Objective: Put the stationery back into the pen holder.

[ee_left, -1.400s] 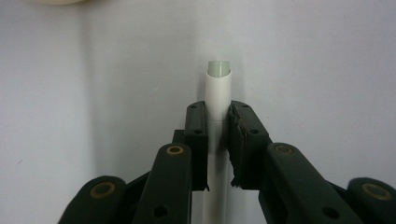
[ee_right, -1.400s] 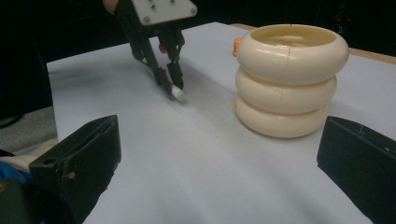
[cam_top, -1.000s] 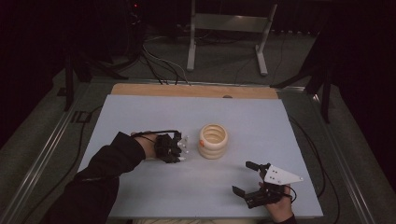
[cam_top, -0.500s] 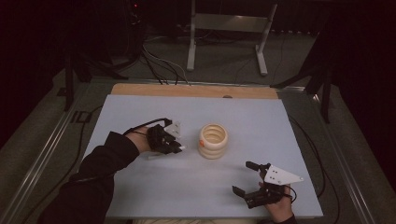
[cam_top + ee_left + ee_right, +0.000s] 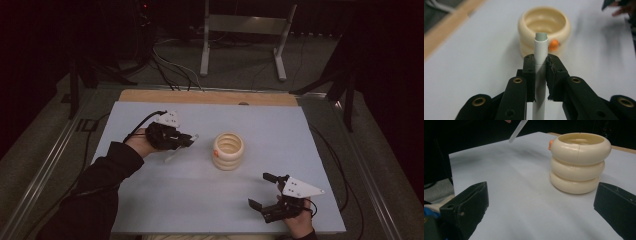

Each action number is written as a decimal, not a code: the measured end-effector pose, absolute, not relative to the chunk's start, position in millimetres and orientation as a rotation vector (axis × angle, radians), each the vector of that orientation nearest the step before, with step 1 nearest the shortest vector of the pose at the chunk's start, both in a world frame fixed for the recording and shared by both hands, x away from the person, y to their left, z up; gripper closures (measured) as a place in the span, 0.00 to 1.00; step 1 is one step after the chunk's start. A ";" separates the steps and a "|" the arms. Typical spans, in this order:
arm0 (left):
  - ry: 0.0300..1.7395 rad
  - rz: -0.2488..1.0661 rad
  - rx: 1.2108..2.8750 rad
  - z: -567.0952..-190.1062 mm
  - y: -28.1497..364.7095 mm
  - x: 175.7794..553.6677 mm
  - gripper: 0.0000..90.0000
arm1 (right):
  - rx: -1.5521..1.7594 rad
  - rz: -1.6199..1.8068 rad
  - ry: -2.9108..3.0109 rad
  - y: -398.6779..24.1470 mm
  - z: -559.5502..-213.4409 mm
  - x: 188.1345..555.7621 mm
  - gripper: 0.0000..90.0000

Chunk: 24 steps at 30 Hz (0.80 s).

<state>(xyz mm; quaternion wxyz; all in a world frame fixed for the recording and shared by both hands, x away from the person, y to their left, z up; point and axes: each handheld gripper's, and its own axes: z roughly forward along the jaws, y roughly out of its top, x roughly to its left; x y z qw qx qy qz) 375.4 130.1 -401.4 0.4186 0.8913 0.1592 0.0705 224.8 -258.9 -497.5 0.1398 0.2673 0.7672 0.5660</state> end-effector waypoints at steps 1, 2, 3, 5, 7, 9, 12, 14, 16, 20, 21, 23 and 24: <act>0.399 0.191 2.212 -400.4 130.5 375.4 0.88 | 0.773 1.637 2.216 -259.1 -497.5 224.8 0.00; 0.410 0.190 2.195 -399.0 130.7 376.1 0.88 | 0.774 1.638 2.214 -259.2 -497.5 224.9 0.00; 0.410 0.190 2.182 -397.7 130.6 376.3 0.88 | 0.774 1.638 2.213 -259.3 -497.4 225.0 0.00; 0.426 0.210 2.144 -395.1 130.6 377.2 0.88 | 0.775 1.640 2.213 -259.3 -497.4 224.9 0.00; 0.442 0.211 2.093 -392.0 131.8 378.6 0.88 | 0.774 1.640 2.213 -259.4 -497.3 224.9 0.00; 0.452 0.202 2.059 -388.2 132.5 380.3 0.88 | 0.774 1.640 2.211 -259.5 -497.2 224.7 0.00; 0.464 0.225 2.026 -384.0 131.3 380.9 0.88 | 0.774 1.641 2.211 -259.9 -497.2 224.8 0.00; 0.470 0.222 2.002 -381.8 130.5 381.8 0.88 | 0.775 1.644 2.209 -259.9 -497.1 224.9 0.00; 0.482 0.220 1.972 -380.0 129.8 382.7 0.88 | 0.773 1.643 2.209 -260.0 -496.9 224.7 0.00; 0.483 0.202 1.942 -377.0 126.4 384.5 0.88 | 0.771 1.640 2.209 -260.1 -496.7 224.3 0.00; 0.477 0.215 1.939 -376.1 125.2 384.4 0.88 | 0.772 1.639 2.209 -260.2 -496.6 224.2 0.00; 0.477 0.197 1.913 -373.7 123.4 384.9 0.88 | 0.772 1.641 2.208 -260.4 -496.6 224.4 0.00; 0.475 0.204 1.901 -372.3 122.6 385.1 0.88 | 0.773 1.641 2.208 -260.5 -496.6 224.4 0.00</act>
